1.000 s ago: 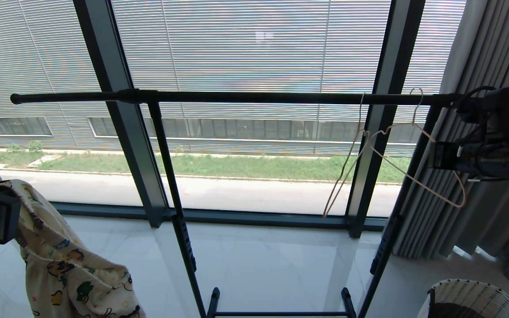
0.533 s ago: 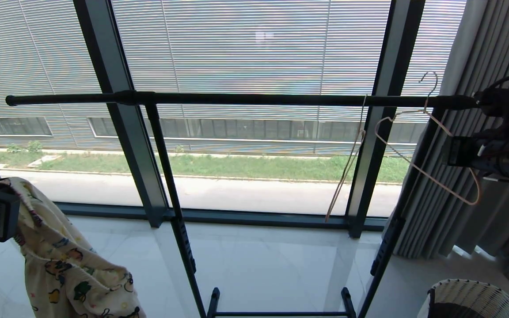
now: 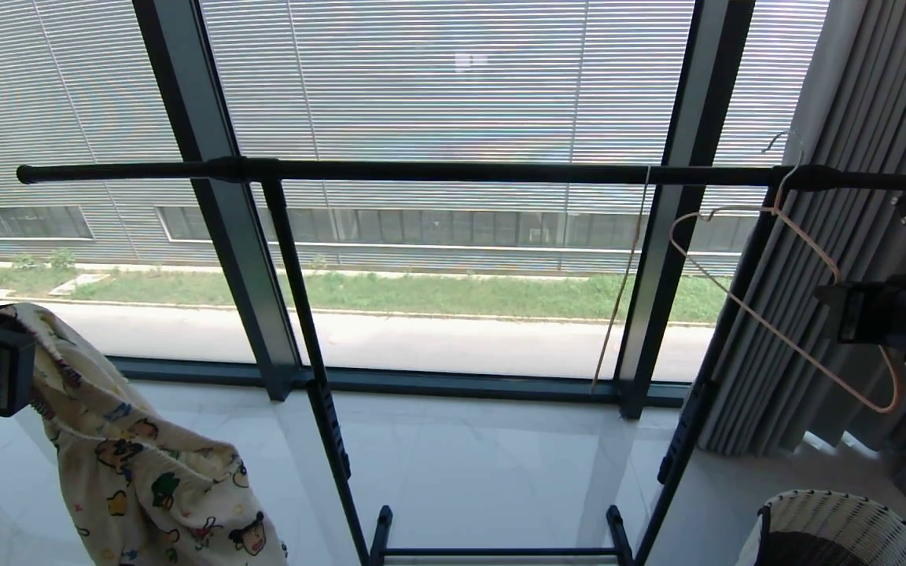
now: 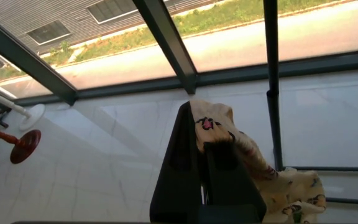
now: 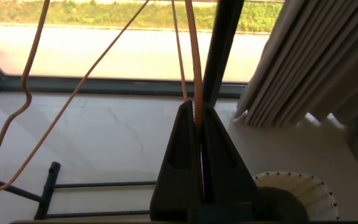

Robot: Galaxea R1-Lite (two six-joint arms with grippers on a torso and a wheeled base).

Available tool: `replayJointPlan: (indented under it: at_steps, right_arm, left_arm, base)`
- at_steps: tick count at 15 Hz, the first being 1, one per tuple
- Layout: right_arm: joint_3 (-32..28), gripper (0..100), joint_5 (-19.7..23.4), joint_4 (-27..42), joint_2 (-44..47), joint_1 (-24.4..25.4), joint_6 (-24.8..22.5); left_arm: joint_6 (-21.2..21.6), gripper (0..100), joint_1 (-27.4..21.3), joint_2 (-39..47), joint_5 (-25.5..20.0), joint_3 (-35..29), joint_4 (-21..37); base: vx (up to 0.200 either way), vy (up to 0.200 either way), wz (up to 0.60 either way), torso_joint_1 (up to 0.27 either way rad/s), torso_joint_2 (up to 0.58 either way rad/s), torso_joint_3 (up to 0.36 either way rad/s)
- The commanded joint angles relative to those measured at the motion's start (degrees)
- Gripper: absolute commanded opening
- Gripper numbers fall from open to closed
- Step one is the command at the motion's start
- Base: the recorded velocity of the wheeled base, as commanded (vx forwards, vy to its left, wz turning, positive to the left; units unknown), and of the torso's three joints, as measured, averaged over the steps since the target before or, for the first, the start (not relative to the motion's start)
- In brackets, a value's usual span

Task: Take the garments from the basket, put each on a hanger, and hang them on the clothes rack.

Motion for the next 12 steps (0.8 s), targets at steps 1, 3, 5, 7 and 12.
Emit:
replayJointPlan:
  at_steps: [1, 3, 5, 7, 12]
  right_arm:
    - [2.83, 0, -0.08, -0.21, -5.46, 0.3, -0.06]
    - [6.52, 0, 0.36, -0.03, -10.29, 1.0, -0.85]
    - [11.62, 0, 1.32, 0.32, -15.3, 2.41, -0.85]
    - [15.75, 0, 4.66, 1.64, -19.7, 2.67, -0.85]
    - [17.5, 0, 18.81, 8.5, -25.94, 2.67, -0.85]
  left_arm:
    - [-0.01, 0, 0.05, -0.02, 0.05, 0.03, -0.01]
    - [-0.01, 0, 0.05, 0.07, 0.05, 0.03, -0.01]
    - [0.07, 0, 0.05, 0.16, 0.05, 0.47, -0.01]
    - [0.16, 0, -0.03, 0.16, -0.03, 0.82, -0.01]
    - [0.51, 0, -0.12, -0.11, -0.3, 3.02, -0.01]
  base:
    - [-0.2, 0.0, 0.0, -0.002, 0.01, -0.002]
    - [-0.2, 0.0, 0.0, -0.01, 0.0, 0.01]
    - [-0.2, 0.0, 0.0, 0.002, 0.0, -0.002]
    - [-0.2, 0.0, 0.0, 0.005, 0.0, -0.002]
    - [-0.2, 0.0, 0.0, 0.003, 0.0, 0.002]
